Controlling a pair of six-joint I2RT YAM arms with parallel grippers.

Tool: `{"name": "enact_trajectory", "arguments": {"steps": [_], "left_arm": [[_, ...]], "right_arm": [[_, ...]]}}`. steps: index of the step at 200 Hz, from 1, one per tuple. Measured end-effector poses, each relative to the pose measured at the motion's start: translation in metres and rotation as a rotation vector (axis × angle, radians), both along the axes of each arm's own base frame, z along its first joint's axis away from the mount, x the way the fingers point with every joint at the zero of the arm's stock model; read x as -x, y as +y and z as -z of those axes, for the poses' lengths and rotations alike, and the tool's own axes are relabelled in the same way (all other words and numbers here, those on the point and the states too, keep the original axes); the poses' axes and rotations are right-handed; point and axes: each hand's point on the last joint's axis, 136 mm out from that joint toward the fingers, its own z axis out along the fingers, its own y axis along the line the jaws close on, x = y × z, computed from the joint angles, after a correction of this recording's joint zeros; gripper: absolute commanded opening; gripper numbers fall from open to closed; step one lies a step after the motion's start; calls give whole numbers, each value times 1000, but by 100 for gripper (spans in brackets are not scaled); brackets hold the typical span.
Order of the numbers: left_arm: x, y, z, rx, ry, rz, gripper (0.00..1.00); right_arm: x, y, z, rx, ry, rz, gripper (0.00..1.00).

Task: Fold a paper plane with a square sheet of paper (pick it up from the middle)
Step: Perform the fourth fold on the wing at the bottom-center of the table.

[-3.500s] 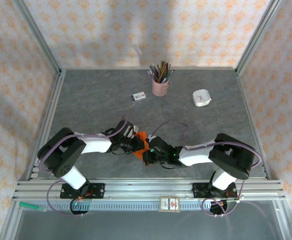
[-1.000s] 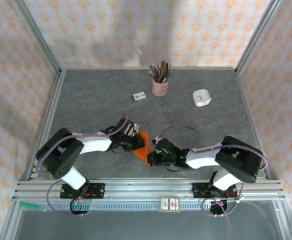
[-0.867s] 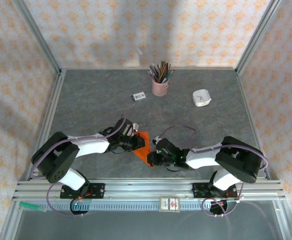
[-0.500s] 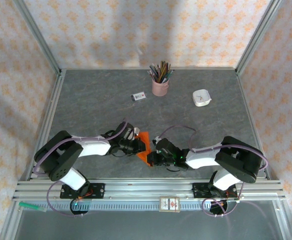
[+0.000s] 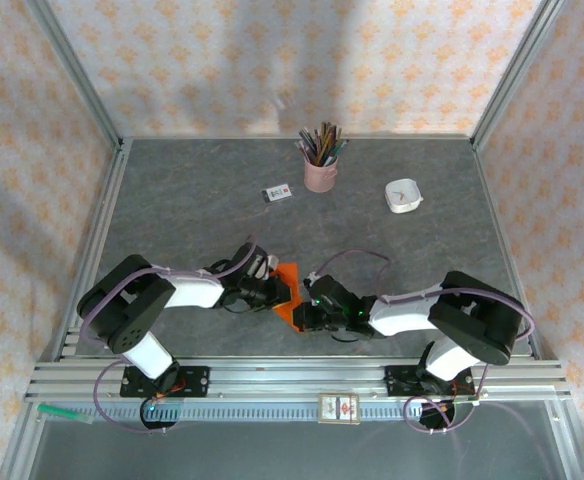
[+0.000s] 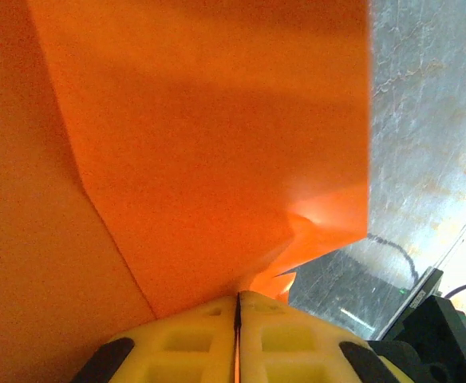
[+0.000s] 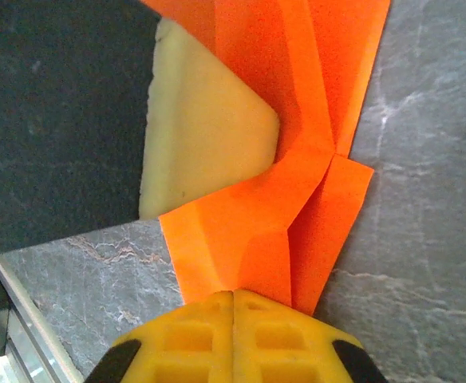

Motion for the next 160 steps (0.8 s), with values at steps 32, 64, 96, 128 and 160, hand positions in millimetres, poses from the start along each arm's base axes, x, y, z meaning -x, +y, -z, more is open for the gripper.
{"name": "enact_trajectory", "arguments": {"steps": [32,64,96,128,160], "left_arm": [[-13,5,-1,8,1,-7,14],[-27,10,-1,10,6,-11,14],[-57,22,-2,-1,-19,-56,15],[-77,29,-3,-6,-30,-81,15],[-95,32,-3,-13,-46,-90,15]], "right_arm": [[-1,2,0,3,-2,-2,0],[-2,3,1,5,-5,-2,0],[-2,3,1,6,-5,-3,0],[-2,2,1,6,-5,-3,0],[-2,2,1,4,-6,-3,0]]}}
